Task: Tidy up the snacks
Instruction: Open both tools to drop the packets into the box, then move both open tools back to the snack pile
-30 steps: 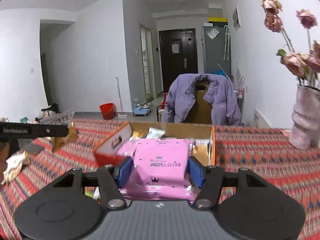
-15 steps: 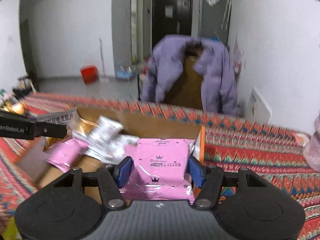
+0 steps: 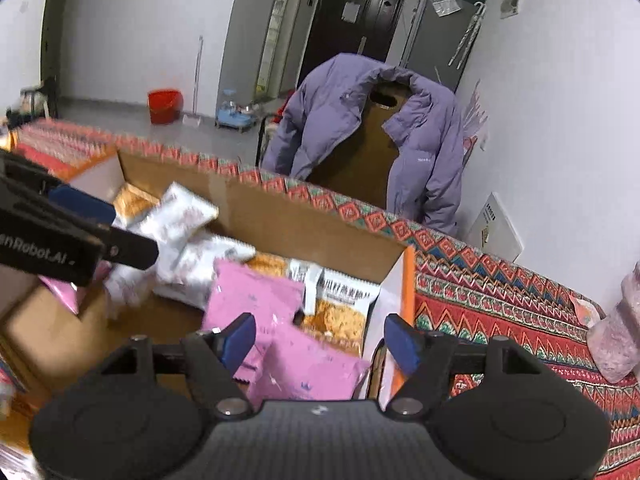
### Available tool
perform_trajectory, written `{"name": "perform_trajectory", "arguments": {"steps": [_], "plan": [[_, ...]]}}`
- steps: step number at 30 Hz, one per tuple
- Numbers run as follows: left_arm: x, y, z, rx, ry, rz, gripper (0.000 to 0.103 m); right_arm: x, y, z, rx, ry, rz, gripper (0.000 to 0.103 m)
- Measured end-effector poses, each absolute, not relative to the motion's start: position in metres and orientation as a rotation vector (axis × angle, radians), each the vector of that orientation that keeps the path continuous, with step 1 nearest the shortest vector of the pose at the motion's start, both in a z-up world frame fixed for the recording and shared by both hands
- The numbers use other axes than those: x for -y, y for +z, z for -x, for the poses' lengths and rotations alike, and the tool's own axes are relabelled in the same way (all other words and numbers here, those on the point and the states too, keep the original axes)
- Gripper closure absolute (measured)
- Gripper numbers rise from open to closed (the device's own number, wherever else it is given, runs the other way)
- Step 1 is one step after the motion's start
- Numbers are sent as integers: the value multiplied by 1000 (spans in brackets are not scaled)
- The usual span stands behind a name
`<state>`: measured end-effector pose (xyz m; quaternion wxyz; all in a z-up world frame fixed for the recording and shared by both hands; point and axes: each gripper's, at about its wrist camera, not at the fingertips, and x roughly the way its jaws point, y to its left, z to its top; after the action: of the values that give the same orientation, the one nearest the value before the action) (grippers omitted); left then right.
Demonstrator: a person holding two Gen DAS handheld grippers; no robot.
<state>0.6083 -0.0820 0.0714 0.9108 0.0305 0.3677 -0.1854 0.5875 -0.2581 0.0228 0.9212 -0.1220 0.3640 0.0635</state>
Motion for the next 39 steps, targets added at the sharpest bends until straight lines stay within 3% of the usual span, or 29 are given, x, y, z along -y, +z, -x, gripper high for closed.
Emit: {"name": "perform_trajectory", "arguments": {"steps": [10, 19, 33, 39], "plan": [[57, 133, -550, -690, -350, -83, 31, 262, 92, -529, -675, 155, 252, 29], [10, 168, -435, -600, -369, -58, 22, 268, 132, -438, -619, 231, 176, 20], [-32, 119, -258, -509, -283, 23, 16, 252, 100, -271, -518, 277, 92, 12], [-40, 85, -206, -564, -315, 162, 15, 252, 69, -206, -514, 246, 28, 7]]}}
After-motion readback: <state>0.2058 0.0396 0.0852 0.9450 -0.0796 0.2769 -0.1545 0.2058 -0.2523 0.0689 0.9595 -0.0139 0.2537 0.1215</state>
